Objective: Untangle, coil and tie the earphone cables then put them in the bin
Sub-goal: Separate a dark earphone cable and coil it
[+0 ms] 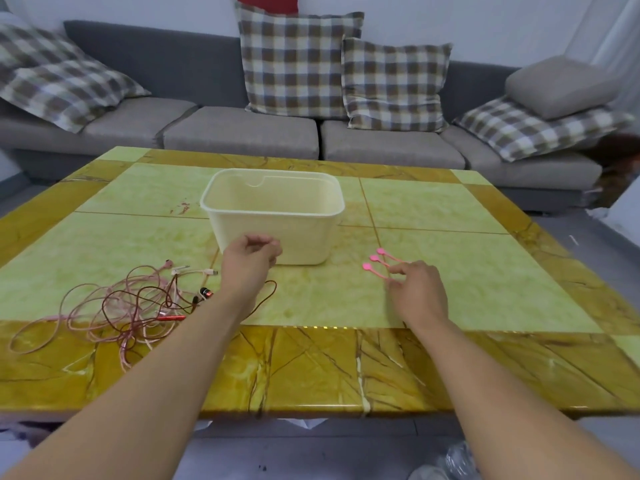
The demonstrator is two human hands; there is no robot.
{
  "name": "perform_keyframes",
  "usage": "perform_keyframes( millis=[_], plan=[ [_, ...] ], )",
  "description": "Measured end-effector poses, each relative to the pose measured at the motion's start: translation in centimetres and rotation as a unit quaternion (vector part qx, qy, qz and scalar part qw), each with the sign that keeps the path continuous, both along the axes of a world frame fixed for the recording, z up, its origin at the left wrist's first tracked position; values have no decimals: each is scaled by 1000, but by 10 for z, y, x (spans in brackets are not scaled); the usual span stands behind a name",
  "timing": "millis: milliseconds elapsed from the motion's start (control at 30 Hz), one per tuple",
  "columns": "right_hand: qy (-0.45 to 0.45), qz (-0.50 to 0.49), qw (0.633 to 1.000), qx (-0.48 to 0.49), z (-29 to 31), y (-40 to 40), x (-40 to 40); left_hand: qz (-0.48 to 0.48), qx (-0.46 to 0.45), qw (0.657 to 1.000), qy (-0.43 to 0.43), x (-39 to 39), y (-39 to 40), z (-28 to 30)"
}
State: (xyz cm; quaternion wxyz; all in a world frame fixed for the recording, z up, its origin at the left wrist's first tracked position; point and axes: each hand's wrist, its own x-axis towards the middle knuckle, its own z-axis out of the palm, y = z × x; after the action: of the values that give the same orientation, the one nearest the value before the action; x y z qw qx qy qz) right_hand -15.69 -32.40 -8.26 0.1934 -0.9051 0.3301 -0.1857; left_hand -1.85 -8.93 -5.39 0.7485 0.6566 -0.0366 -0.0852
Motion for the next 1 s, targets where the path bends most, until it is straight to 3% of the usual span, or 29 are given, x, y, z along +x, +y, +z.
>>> perform_keyframes(
  millis=[167, 267, 367, 467, 567, 667, 800, 900, 1000],
  plan=[
    [-8, 137, 988, 64, 11, 59, 25, -7, 237, 960, -148, -18, 29, -18],
    [-5, 263, 955, 139, 14, 117, 36, -3, 357, 907, -222, -20, 58, -20],
    [41, 344, 932, 106, 7, 159, 50, -20, 443, 858, -258, -18, 84, -21],
    [85, 350, 933, -3, 4, 181, 63, -55, 457, 856, -236, -10, 108, -22],
    [95, 347, 932, -46, 2, 185, 66, -96, 470, 849, -222, -2, 126, -23],
    [83, 343, 935, -36, 3, 174, 63, -89, 464, 852, -226, 4, 136, -23],
    [22, 275, 960, 56, 19, 146, 53, -97, 465, 853, -217, 6, 140, -23],
    [80, 331, 938, 62, 27, 145, 42, -124, 440, 864, -211, 3, 138, -22],
    [146, 393, 906, -52, 11, 174, 37, -162, 394, 880, -209, -4, 135, -23]
  ],
)
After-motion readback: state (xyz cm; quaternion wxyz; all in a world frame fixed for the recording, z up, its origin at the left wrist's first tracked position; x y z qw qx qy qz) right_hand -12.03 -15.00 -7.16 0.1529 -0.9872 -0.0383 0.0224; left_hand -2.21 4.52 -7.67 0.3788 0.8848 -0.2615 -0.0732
